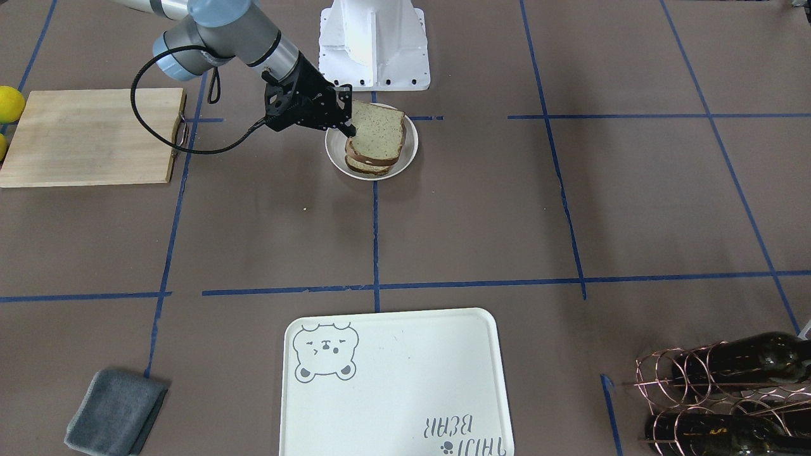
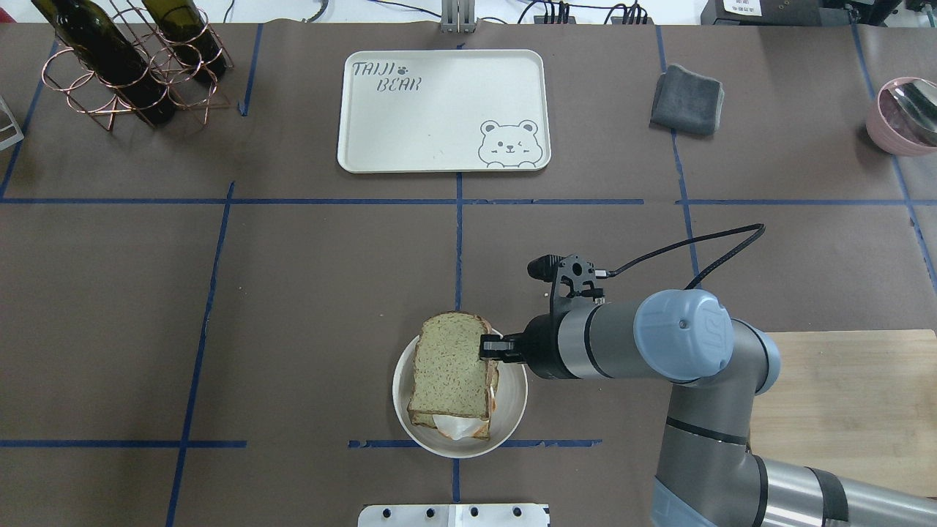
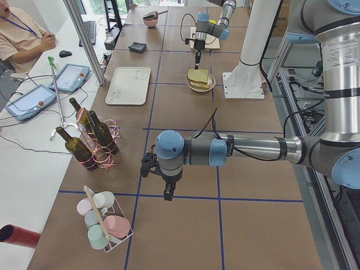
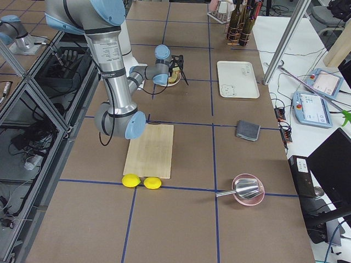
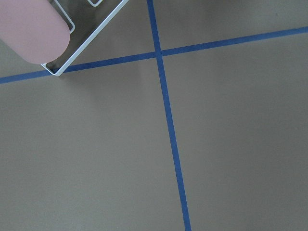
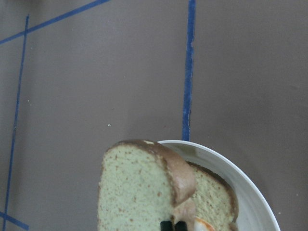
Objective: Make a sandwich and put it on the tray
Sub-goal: 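Carry the bread over the egg toast and lower it on top, then open the right gripper and withdraw it away from the plate, then move the left gripper to the plate rim and grasp it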
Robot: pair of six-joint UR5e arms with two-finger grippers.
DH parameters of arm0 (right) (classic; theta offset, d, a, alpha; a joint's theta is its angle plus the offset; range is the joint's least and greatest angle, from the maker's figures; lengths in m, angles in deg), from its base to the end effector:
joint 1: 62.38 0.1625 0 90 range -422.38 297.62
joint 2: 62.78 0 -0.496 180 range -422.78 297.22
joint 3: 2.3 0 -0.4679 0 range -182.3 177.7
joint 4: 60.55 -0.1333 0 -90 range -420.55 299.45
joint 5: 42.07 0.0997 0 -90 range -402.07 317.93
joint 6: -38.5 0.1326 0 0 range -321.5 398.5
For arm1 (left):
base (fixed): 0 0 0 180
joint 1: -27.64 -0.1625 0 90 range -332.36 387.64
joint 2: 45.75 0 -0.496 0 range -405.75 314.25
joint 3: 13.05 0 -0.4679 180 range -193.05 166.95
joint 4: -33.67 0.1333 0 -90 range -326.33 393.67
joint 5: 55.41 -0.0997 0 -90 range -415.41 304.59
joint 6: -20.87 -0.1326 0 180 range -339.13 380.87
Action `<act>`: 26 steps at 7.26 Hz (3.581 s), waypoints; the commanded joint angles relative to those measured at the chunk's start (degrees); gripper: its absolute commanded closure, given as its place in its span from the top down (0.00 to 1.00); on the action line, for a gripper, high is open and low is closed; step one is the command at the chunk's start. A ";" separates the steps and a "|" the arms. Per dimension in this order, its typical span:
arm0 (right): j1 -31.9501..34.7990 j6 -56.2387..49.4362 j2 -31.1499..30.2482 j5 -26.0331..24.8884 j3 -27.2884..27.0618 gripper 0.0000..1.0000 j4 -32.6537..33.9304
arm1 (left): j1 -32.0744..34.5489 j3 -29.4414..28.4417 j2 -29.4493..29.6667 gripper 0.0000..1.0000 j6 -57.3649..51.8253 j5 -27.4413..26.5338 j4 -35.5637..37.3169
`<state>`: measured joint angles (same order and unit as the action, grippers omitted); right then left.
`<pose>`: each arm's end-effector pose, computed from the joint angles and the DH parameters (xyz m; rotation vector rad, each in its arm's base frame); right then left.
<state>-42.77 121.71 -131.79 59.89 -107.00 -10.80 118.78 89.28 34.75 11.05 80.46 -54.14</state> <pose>-0.6312 -0.3372 0.2874 0.1289 -1.3248 0.0514 -0.0478 -0.4853 0.7198 0.0871 0.7967 0.1478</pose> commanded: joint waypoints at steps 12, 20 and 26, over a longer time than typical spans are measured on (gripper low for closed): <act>28.32 -35.05 -4.18 20.96 -5.51 1.00 33.02 | 0.00 1.92 6.65 1.00 0.50 0.62 -1.57; 65.00 -88.73 -31.95 33.13 -0.94 1.00 33.57 | -16.64 12.16 7.82 1.00 26.13 9.32 -22.56; 68.01 -90.33 -35.31 33.13 -1.03 1.00 33.22 | -49.95 21.95 16.58 1.00 73.47 -13.30 -24.34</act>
<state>25.24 31.39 -166.54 93.02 -108.00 22.56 75.77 111.21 48.16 75.33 73.34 -78.27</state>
